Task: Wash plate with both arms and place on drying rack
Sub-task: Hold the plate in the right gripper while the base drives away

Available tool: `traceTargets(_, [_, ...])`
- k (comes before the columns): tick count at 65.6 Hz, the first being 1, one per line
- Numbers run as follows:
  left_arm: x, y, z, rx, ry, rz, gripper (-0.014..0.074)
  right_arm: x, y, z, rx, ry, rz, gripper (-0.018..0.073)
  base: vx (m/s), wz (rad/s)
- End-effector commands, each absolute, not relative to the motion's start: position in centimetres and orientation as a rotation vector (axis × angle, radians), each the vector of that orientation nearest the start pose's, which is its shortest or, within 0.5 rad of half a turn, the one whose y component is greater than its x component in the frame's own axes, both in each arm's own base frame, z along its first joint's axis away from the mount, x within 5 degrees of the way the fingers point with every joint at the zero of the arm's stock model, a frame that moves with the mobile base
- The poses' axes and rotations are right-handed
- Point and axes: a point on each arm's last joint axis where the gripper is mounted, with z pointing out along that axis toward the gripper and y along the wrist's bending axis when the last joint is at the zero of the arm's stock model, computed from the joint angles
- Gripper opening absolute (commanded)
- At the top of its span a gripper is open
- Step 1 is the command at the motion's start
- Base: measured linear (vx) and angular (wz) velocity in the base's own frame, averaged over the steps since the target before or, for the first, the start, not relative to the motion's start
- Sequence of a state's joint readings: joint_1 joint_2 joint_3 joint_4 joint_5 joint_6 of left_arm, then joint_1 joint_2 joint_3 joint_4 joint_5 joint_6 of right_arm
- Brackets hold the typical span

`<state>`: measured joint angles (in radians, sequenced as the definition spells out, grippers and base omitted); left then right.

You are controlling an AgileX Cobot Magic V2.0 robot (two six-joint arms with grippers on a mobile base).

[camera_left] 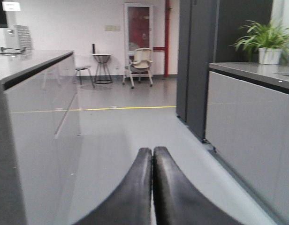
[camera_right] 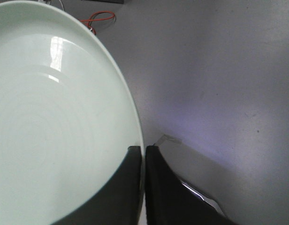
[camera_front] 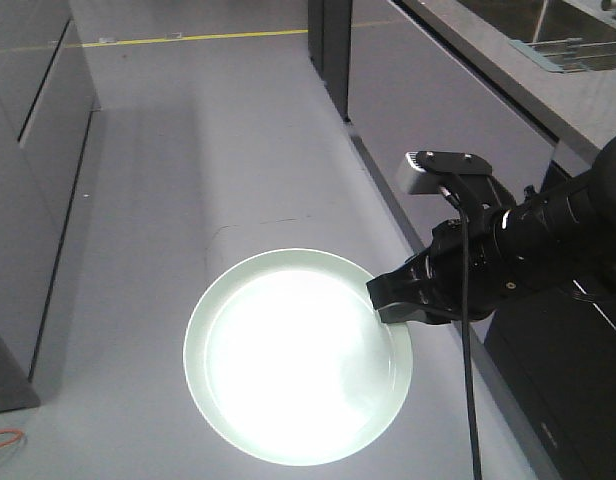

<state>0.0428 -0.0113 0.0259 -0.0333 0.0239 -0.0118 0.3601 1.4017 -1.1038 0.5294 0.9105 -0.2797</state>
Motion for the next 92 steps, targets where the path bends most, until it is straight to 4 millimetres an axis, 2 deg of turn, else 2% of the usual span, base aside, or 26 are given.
traceTargets(1, [5.29,0.25,22.0,-0.075,1.405,-0.012,-0.0006,24.91,13.34,32.4,-0.508,2.496,0.718,-0.0001,-0.02,0.37])
traceTargets(43, [5.29,0.25,22.0,-0.075,1.405,-0.012,-0.0006,24.91,13.34,32.4,-0.508,2.496,0.718,-0.0001,0.01,0.31])
traceTargets(92, [5.29,0.25,22.0,-0.075,1.405,-0.012,-0.0006,24.91,13.34,32.4,-0.508,2.496,0.718,-0.0001,0.07,0.12])
